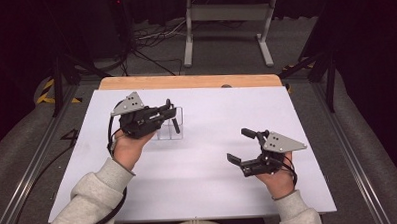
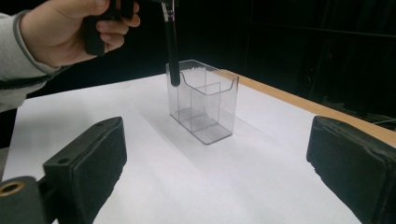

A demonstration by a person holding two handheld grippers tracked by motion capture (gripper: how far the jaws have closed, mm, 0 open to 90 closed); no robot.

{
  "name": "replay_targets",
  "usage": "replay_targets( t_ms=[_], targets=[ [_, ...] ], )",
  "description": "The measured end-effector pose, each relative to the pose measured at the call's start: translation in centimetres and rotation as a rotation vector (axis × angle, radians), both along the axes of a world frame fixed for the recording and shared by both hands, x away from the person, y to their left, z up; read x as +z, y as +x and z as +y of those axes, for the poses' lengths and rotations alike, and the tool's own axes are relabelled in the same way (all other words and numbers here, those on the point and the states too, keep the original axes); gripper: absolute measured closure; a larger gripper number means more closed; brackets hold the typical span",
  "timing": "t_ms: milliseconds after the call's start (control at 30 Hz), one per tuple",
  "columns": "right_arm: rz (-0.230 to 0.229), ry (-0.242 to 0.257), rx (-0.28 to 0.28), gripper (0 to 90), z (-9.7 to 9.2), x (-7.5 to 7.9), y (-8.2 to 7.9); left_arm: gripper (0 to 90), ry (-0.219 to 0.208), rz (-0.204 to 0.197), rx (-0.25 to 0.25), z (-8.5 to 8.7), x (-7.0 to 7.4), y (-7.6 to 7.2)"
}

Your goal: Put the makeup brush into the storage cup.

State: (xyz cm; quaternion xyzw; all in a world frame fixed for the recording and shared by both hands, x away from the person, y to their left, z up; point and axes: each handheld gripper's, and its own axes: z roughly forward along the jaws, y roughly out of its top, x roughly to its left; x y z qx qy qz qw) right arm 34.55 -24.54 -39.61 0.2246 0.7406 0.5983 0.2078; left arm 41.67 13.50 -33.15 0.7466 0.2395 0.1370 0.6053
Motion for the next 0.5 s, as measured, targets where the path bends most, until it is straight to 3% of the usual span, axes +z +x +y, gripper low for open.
replay_targets(
  t_ms=[500],
  targets=[
    [0.043,0.005,-0.057,0.5,-1.0,-0.9,0.4,76.7,0.009,0.008,0.101,0.4,0.7,2.0]
  ],
)
